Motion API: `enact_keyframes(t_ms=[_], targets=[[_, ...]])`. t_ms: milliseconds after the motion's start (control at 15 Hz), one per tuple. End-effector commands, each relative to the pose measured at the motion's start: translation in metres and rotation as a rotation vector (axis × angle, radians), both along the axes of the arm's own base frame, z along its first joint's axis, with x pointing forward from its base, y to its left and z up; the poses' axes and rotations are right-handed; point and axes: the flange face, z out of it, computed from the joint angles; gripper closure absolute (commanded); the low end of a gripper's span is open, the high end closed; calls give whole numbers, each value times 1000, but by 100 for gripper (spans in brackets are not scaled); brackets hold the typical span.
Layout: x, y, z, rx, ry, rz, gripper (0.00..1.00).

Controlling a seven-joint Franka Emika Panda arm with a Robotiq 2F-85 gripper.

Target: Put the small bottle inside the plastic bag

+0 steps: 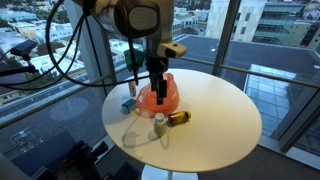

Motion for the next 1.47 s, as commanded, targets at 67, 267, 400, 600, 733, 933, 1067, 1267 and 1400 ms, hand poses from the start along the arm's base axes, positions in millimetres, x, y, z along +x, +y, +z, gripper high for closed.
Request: enact_keyframes(t_ms=[67, 267, 400, 600, 733, 933, 1067, 1267, 1400], targets=[[2, -6, -36, 6, -4, 46, 0], [3, -11, -62, 8, 14, 54, 0], [4, -14, -77, 7, 21, 59, 0], [9, -14, -94, 3, 28, 68, 0], [11, -14, -102, -4, 26, 73, 0], [13, -12, -112, -8, 28, 78, 0], [14, -11, -116, -11, 29, 81, 26], [14, -11, -119, -15, 30, 81, 51], [15, -11, -118, -18, 27, 81, 64]])
